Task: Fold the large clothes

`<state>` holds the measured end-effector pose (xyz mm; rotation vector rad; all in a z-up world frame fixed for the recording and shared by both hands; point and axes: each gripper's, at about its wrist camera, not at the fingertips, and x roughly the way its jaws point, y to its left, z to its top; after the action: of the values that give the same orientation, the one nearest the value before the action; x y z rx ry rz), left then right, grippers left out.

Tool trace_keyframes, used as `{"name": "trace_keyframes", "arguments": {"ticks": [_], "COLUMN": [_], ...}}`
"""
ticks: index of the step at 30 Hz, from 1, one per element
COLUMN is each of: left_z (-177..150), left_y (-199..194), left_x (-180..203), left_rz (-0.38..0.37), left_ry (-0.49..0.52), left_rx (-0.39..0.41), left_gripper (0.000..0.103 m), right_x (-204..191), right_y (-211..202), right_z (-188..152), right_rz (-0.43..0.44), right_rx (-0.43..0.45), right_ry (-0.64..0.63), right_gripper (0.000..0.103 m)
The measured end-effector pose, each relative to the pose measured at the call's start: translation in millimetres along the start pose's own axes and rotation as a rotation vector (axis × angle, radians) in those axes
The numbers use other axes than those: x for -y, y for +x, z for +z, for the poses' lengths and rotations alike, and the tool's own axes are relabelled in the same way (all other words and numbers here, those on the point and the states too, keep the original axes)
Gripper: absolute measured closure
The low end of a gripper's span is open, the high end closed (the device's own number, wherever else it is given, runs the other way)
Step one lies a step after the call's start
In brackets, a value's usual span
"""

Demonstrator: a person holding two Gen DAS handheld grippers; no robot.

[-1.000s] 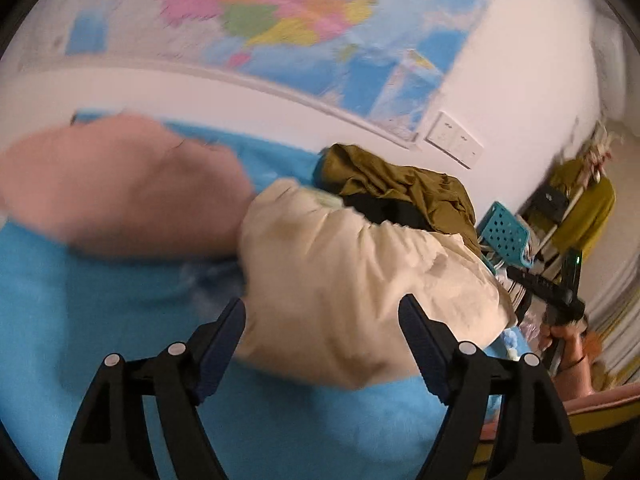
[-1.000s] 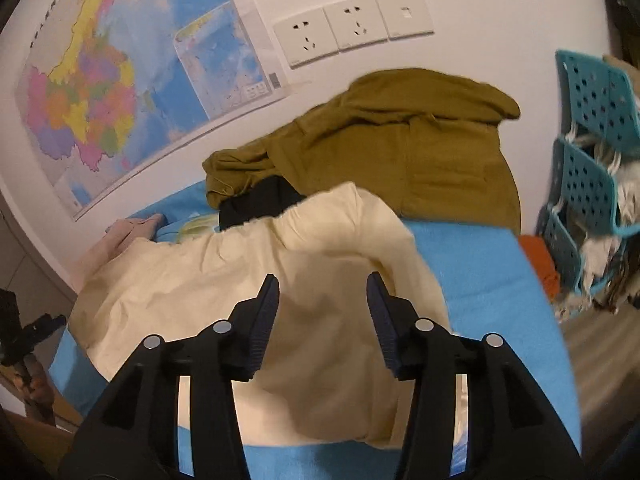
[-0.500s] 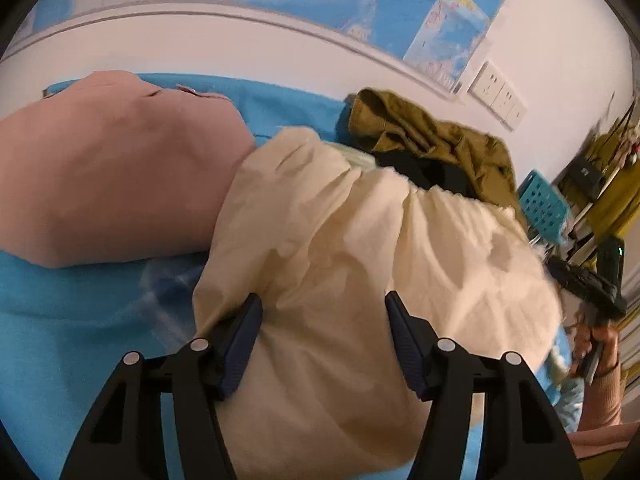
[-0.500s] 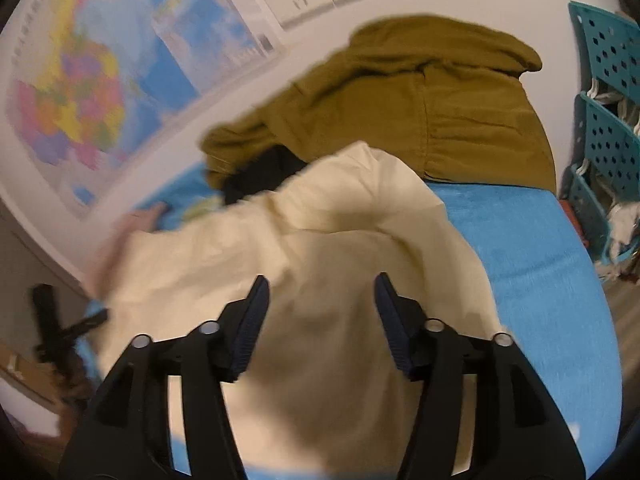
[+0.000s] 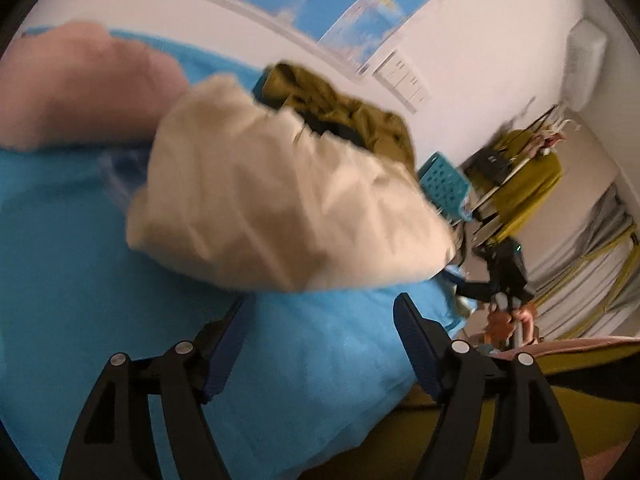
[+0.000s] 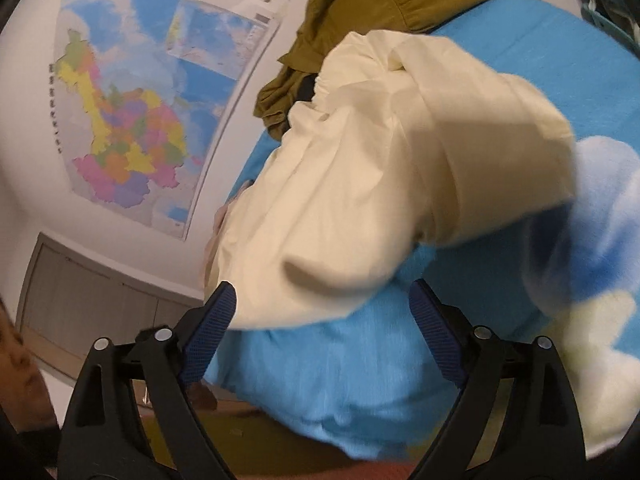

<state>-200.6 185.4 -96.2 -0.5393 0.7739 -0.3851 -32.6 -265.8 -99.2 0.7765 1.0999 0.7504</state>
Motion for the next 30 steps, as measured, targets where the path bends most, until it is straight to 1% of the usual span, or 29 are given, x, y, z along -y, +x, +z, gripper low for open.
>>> {"name": "trace_keyframes", "arguments": {"ticks": [2,3,4,6,7,9,12,15,16,18,19,20,21,24,25,26,27,29,30], "left_z": [0.0,2.8,5.1,11.8,17.8,26.2,38.7,50.1,52.7,55.5,57.5,58.6,58.8,58.4,57.1,56.4,58.4,60.7,61.7], "left_y": [9.5,17.5,22.2,25.8,30.9,35.7,43.9,52.7,57.5,64.6,67.4,69.0,69.3,69.9,69.1,69.0,71.2,73.2,73.6], "left_x": [-7.2,-14.6,-19.4,-23.2,-24.9,-28.5,-34.3,-35.3,-33.9,-31.0,-30.4,-31.9,-33.7,-39.2,-40.5,-40.4,-39.9,-40.8,-39.7], "left_rz": [-0.007,-0.017,-0.03,-0.032,-0.048,-0.063,-0.073,-0.051,-0.033,0.019,0.033,0.031,0.028,0.029,0.032,0.037,0.039,0.033,0.032], "left_ry": [-0.056,-0.109,-0.14,-0.163,-0.181,-0.213,-0.266,-0.298,-0.298,-0.29,-0.289,-0.298,-0.303,-0.322,-0.322,-0.319,-0.318,-0.326,-0.324], "left_rx": [-0.011,-0.012,-0.016,0.015,0.021,0.037,0.053,0.046,0.034,0.012,0.007,0.005,0.004,0.002,0.002,0.001,-0.001,-0.007,-0.008], "left_gripper": [0.028,0.027,0.027,0.027,0.027,0.027,0.027,0.028,0.029,0.037,0.038,0.039,0.043,0.053,0.054,0.057,0.06,0.063,0.066], "right_x": [-4.2,-6.0,-7.1,-3.5,-2.7,-3.2,-10.9,-14.8,-16.8,-19.8,-22.4,-23.5,-23.6,-19.7,-18.8,-17.1,-13.9,-8.8,-6.8], "right_y": [10.8,15.7,18.9,18.2,18.5,23.4,35.6,47.1,52.1,60.9,66.7,68.4,68.9,68.9,69.6,70.1,70.8,71.6,70.1], "right_z": [5.9,8.0,11.4,15.2,18.4,22.8,27.4,35.4,39.0,44.9,48.0,49.0,49.8,54.3,55.8,56.3,56.4,56.1,55.7], "right_rz": [-0.017,-0.017,-0.031,-0.047,-0.055,-0.063,-0.126,-0.166,-0.177,-0.194,-0.217,-0.227,-0.223,-0.18,-0.168,-0.175,-0.18,-0.151,-0.131], "right_rx": [-0.001,0.003,0.018,0.055,0.078,0.101,0.14,0.191,0.202,0.219,0.214,0.216,0.219,0.225,0.22,0.218,0.212,0.194,0.186], "right_ry": [-0.002,-0.007,0.003,0.03,0.055,0.076,0.076,0.091,0.097,0.097,0.081,0.081,0.086,0.099,0.092,0.09,0.089,0.09,0.084], "right_gripper": [0.012,0.012,0.012,0.01,0.01,0.006,0.005,0.005,0.004,0.004,0.004,0.004,0.004,0.005,0.012,0.019,0.033,0.051,0.056]}}
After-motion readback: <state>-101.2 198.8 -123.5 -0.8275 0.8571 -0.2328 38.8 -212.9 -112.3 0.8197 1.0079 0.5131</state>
